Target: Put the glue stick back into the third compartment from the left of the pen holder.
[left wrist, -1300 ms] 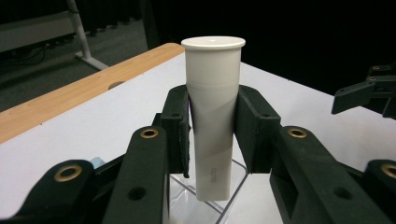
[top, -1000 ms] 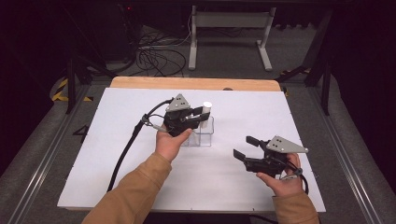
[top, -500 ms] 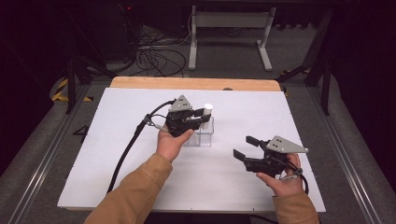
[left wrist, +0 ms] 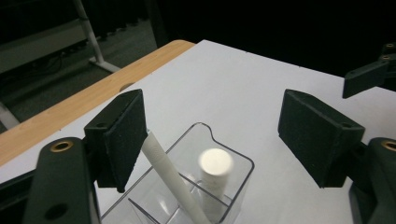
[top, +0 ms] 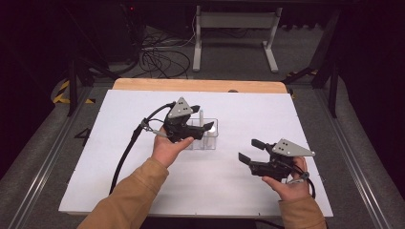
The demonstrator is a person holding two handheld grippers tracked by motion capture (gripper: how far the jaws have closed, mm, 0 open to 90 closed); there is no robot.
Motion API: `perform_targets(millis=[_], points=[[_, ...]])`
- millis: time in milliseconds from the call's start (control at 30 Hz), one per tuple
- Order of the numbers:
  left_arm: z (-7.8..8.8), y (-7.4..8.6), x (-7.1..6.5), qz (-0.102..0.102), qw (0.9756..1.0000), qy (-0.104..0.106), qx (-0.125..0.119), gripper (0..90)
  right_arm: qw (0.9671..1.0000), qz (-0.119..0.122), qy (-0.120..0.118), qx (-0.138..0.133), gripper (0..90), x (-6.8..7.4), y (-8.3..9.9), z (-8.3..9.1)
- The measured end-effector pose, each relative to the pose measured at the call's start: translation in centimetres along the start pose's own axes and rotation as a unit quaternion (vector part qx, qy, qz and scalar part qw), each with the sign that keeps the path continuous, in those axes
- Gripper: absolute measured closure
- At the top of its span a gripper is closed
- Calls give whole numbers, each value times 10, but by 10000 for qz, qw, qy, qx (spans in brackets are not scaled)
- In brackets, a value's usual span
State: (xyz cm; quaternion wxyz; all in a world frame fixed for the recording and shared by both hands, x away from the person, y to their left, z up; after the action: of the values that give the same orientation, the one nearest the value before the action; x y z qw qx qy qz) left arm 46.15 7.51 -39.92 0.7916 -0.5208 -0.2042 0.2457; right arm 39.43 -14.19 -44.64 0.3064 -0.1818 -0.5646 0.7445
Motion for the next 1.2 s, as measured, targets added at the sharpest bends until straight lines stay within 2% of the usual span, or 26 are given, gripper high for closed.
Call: perform_targets(millis=[300,433,633,833,1067,1200], points=[[19,-7,-3,48,9998,125,-126,208,10000,9,-8,9,259,0,0,-1],[34,-11,-4,44,9995,153,-283,198,10000,5,2,18,258,0,0,0],[62,-13,-5,-47,9989,67,-455,191,10000,8,4,28,256,0,1,-1],[87,-3,-6,-142,9988,-37,-468,188,10000,15,-5,33,256,0,1,-2],[110,11,-3,-140,9983,-143,-545,185,10000,40,-6,57,256,1,2,-3],[120,24,-2,-194,9985,-200,-471,185,10000,55,-27,75,255,2,3,-3]])
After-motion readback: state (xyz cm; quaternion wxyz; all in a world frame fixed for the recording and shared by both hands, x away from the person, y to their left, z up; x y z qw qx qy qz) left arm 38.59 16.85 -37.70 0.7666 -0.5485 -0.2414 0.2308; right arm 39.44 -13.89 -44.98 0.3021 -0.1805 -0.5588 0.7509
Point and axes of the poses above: each handheld gripper's, and its own axes: z roughly backward along the jaws, y roughly out of its underside, x roughly to its left, the point moved 7 cm from there along -z, roughly forward along the jaws, and after that the axes turned 1 degree about x, right-handed, at the moved point
